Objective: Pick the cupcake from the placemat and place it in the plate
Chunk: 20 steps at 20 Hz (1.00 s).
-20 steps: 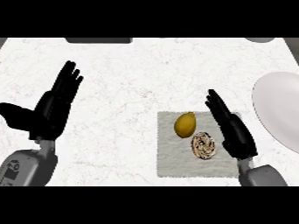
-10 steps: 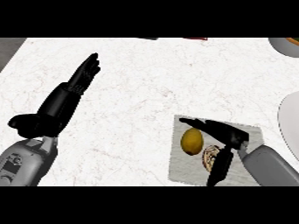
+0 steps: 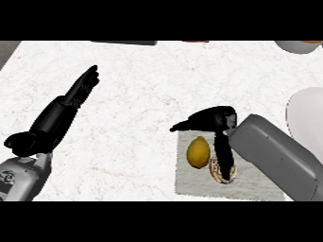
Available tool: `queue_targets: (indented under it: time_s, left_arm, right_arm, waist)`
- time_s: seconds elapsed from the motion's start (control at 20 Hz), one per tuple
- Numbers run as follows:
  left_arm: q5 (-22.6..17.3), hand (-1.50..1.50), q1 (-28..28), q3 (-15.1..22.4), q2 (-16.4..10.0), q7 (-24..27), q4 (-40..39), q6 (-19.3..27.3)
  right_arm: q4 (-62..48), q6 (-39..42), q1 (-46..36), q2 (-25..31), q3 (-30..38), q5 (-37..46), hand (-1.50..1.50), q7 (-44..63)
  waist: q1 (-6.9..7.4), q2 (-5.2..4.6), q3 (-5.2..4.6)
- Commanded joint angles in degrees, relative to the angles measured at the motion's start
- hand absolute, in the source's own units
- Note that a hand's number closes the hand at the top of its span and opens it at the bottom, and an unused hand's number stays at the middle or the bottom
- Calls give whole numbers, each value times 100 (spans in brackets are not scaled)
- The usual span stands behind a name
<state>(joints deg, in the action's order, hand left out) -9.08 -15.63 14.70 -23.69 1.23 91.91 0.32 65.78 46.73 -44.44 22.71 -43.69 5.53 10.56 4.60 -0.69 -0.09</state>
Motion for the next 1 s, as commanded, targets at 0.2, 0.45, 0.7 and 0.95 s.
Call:
queue_targets:
  time_s: [0.2, 0.45, 0.7, 0.95]
  left_arm:
    - [124, 0, 153, -255, -94, 30, -32, -7]
    - [104, 0, 298, -386, -99, 294, -103, -149]
    - [289, 0, 597, -221, 94, 288, 106, -60]
    - [227, 0, 439, -396, 137, -30, 348, -145]
  right_arm:
    - [-1394, 1769, -1133, -842, 204, -512, -150, 1259]
    - [-2181, 2427, -1651, -1095, 138, -564, -150, 1516]
    - [-2815, 2470, -2264, -1342, 178, -279, -150, 1622]
    - [-3465, 2310, -2420, -1413, 347, 141, -150, 1094]
  waist:
    - [-345, 74, 0]
    - [-353, 56, 1]
    - [-306, 51, 6]
    - [-288, 25, 10]
